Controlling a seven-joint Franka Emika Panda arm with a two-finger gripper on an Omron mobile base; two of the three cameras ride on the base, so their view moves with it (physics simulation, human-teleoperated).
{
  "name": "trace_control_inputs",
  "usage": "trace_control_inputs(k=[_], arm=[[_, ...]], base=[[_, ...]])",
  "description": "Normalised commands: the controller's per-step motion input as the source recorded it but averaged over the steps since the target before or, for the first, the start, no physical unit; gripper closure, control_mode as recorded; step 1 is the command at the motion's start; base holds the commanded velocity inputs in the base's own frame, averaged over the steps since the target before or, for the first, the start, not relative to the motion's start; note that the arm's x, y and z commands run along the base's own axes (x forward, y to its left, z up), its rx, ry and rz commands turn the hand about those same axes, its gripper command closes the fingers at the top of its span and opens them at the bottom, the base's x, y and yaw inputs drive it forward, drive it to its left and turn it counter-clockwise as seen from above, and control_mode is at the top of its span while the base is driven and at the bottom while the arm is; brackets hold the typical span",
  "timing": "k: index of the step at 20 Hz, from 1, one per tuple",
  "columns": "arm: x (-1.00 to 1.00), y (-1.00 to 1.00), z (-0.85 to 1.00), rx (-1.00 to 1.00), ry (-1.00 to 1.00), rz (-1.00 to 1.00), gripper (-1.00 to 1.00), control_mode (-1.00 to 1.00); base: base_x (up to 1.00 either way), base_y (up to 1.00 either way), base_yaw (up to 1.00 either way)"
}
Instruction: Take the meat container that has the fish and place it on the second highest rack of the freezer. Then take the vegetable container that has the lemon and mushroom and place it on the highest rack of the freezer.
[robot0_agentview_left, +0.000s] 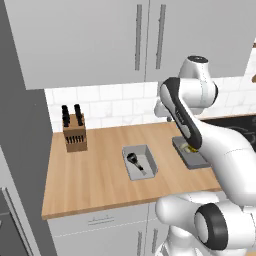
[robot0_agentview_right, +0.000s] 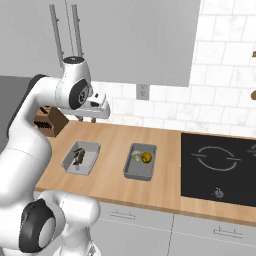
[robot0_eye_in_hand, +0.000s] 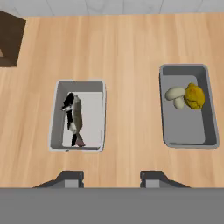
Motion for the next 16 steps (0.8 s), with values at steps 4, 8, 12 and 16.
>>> trace_control_inputs(k=[4, 8, 12, 16], arm=[[-0.33, 0.01, -0.23, 0.0, 0.0, 0.0, -1.0, -1.0], [-0.51, 0.09, -0.42, 0.0, 0.0, 0.0, -1.0, -1.0], [-0.25, 0.03, -0.5, 0.01, 0.0, 0.22, -1.0, -1.0], [0.01, 0.09, -0.53, 0.01, 0.0, 0.53, -1.0, -1.0]], base=[[0.0, 0.0, 0.0], [0.0, 0.0, 0.0], [0.0, 0.0, 0.0], [0.0, 0.0, 0.0]])
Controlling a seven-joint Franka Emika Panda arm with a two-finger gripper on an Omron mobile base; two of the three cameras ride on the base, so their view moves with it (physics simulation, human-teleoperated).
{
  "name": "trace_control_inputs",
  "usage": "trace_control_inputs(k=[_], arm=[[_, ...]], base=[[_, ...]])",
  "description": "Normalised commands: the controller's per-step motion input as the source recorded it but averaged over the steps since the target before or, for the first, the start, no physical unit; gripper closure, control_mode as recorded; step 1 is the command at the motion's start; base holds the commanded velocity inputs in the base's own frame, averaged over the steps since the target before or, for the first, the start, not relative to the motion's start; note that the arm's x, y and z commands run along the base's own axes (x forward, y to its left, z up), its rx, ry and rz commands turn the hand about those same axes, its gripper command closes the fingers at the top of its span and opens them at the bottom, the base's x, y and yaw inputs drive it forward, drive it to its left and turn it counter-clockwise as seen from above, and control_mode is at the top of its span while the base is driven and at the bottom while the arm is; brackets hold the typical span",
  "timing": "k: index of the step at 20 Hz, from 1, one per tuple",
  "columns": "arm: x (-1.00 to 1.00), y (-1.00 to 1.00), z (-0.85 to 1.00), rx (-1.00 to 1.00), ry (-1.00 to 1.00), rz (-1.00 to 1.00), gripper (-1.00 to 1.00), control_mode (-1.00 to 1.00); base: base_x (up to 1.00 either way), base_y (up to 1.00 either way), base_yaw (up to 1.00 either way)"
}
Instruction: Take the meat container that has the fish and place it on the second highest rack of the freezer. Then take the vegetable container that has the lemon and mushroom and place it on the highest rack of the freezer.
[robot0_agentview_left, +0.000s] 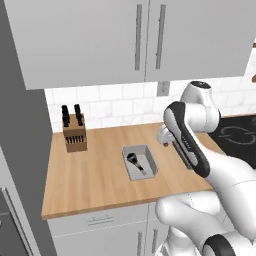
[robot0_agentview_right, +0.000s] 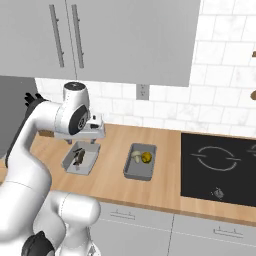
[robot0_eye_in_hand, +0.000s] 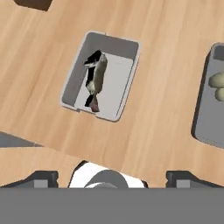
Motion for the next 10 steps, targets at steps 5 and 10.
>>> trace_control_inputs(k=[5, 10], arm=[[0.19, 0.33, -0.54, -0.01, 0.0, 0.62, -1.0, -1.0], [0.18, 0.51, -0.43, -0.14, 0.0, 0.44, -1.0, -1.0]], base=[[0.0, 0.0, 0.0], [0.0, 0.0, 0.0]])
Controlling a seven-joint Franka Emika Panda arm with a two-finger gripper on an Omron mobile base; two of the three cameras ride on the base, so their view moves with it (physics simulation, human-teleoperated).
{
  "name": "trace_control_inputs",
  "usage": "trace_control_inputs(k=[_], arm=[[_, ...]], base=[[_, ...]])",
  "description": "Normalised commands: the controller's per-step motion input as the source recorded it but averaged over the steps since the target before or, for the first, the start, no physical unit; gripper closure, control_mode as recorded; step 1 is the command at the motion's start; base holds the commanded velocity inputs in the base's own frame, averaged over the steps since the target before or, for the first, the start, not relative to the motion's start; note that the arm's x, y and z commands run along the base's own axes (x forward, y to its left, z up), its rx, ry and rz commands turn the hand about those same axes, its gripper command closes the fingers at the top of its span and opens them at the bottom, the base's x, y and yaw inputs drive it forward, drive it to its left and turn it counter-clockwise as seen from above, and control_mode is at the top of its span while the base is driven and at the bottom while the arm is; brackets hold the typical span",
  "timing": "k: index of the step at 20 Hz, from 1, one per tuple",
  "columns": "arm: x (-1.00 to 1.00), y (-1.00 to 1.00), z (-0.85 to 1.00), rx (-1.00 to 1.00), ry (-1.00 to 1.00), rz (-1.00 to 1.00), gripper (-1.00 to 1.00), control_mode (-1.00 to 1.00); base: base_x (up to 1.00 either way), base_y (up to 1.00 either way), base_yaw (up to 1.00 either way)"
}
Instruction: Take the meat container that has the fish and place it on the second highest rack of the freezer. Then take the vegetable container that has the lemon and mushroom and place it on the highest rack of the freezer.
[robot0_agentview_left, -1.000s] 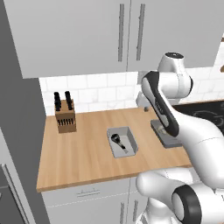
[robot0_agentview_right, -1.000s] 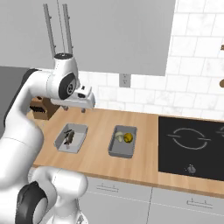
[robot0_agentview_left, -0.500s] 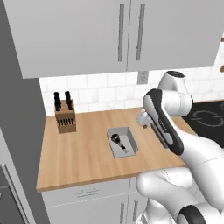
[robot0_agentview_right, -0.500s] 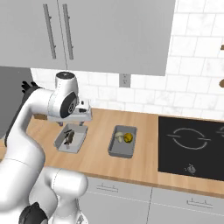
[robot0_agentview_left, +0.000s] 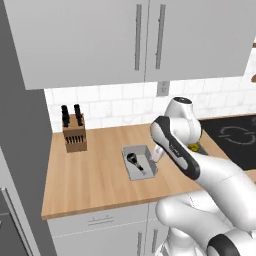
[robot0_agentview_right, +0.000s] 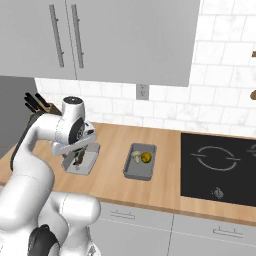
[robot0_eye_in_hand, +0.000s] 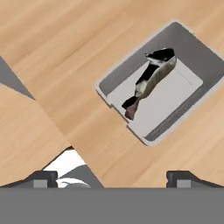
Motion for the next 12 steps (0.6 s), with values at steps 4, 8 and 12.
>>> trace_control_inputs(k=[4, 8, 12], arm=[[0.0, 0.39, -0.41, -0.2, 0.0, 0.27, -1.0, -1.0], [0.01, 0.2, -0.39, -0.12, -0.02, 0.09, -1.0, -1.0], [0.08, 0.02, -0.34, -0.07, -0.04, 0.0, -1.0, -1.0]], base=[[0.0, 0.0, 0.0], [0.0, 0.0, 0.0], [0.0, 0.0, 0.0]])
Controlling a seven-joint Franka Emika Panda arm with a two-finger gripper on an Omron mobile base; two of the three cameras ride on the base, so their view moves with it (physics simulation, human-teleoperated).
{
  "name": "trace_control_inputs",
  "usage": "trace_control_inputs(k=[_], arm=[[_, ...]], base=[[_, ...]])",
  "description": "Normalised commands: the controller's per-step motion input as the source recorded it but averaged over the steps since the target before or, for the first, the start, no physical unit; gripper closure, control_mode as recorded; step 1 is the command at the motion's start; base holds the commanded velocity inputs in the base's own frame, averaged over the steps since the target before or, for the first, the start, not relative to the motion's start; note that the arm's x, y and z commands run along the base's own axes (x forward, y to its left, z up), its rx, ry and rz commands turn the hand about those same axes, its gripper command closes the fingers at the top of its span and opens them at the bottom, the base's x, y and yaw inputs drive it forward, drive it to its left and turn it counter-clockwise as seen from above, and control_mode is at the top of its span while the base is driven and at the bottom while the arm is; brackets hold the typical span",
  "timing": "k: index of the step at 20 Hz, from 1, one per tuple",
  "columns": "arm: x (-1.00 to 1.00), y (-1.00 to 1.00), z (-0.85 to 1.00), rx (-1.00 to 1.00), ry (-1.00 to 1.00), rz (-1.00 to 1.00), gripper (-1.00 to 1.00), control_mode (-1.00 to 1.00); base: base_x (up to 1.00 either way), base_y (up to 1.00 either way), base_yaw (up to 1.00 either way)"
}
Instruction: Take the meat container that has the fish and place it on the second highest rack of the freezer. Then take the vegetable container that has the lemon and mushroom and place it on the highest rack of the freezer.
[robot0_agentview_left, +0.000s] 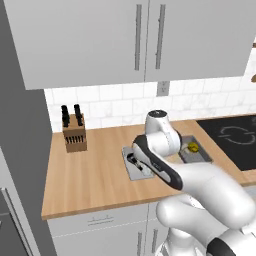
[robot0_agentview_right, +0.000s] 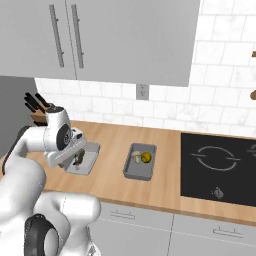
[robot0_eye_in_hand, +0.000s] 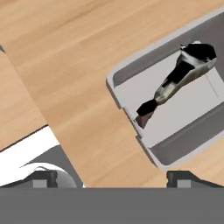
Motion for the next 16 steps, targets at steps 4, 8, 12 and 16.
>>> trace_control_inputs(k=[4, 8, 12, 16], arm=[[0.24, 0.0, -0.39, 0.0, 0.0, 0.06, -1.0, -1.0], [0.48, 0.0, -0.2, 0.0, -0.01, 0.04, -1.0, -1.0], [0.48, 0.01, -0.17, 0.0, 0.0, 0.0, -1.0, -1.0], [0.25, 0.01, -0.28, 0.0, 0.0, 0.0, -1.0, -1.0]], base=[[0.0, 0.0, 0.0], [0.0, 0.0, 0.0], [0.0, 0.0, 0.0], [0.0, 0.0, 0.0]])
